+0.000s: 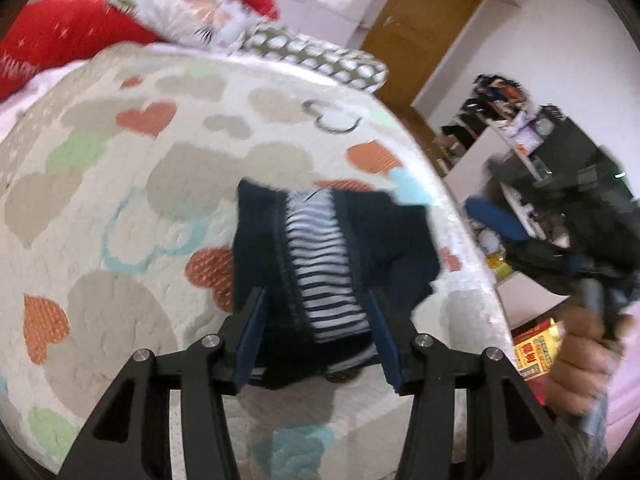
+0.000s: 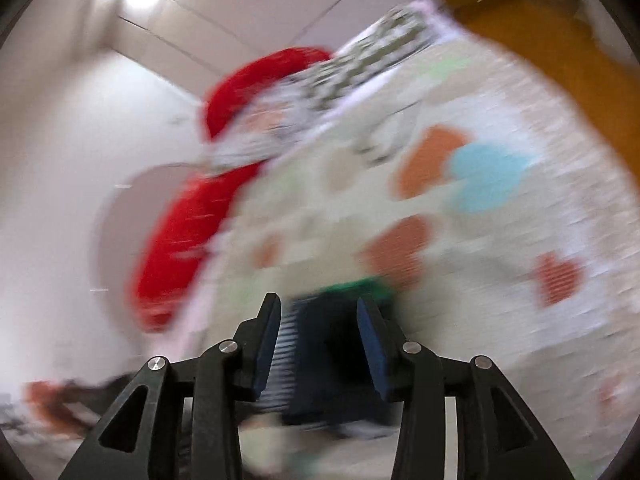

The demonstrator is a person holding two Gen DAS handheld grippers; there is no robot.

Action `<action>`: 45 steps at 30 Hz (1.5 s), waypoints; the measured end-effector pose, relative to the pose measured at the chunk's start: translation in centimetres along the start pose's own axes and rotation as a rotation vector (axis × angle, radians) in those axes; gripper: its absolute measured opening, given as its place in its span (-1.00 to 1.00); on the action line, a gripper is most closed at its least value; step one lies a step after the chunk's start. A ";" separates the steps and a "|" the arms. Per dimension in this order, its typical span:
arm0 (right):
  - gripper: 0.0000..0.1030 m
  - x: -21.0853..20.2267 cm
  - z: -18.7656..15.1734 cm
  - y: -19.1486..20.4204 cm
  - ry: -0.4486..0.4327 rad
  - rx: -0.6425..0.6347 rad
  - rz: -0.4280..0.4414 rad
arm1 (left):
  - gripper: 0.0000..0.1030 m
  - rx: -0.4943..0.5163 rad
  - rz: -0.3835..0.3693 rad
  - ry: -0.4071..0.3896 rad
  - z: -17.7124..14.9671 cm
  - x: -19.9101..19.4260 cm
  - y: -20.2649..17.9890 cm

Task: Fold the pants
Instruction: 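Fold the held end over the pants with the right gripper while the left gripper pins them, then open the right gripper and lift both grippers away from the folded pants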

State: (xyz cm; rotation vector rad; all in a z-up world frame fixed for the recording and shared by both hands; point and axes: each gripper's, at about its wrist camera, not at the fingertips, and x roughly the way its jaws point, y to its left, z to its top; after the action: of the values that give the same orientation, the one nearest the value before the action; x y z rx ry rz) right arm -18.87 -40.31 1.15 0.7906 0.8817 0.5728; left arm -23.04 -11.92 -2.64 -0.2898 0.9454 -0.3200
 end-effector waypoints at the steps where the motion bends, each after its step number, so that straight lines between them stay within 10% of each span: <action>1: -0.14 0.6 -0.2 0.4 0.027 0.010 0.049 | -0.04 0.001 0.013 0.010 -0.2 0.5 0.1; 4: -0.14 3.8 -1.4 0.8 0.129 0.057 0.128 | -0.04 0.015 0.052 0.033 -0.7 1.8 0.1; 10: -0.20 6.6 -3.1 -2.6 0.100 0.055 -0.200 | -0.04 0.075 0.079 0.064 -1.6 2.6 -0.4; 15: -0.21 5.9 -3.8 -2.2 0.061 0.000 -0.238 | -0.04 0.053 0.022 -0.013 -0.1 -0.6 -0.7; 21: -0.21 6.7 -4.9 -0.9 0.040 -0.120 -0.312 | -0.04 0.034 0.123 -0.051 4.8 1.0 -0.5; 30: -0.21 6.4 -5.2 -1.1 0.020 -0.209 -0.373 | -0.01 0.143 0.267 0.101 6.2 8.2 -1.9; 45: 0.09 3.3 -3.2 1.2 -0.093 -0.224 -0.315 | 0.03 0.021 0.189 -0.045 1.1 -0.5 -0.8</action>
State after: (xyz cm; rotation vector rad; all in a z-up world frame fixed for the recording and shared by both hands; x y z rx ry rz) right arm -19.95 -36.07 -0.62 0.4598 0.8203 0.3455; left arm -22.53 -12.36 -1.39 -0.1858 0.9167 -0.1498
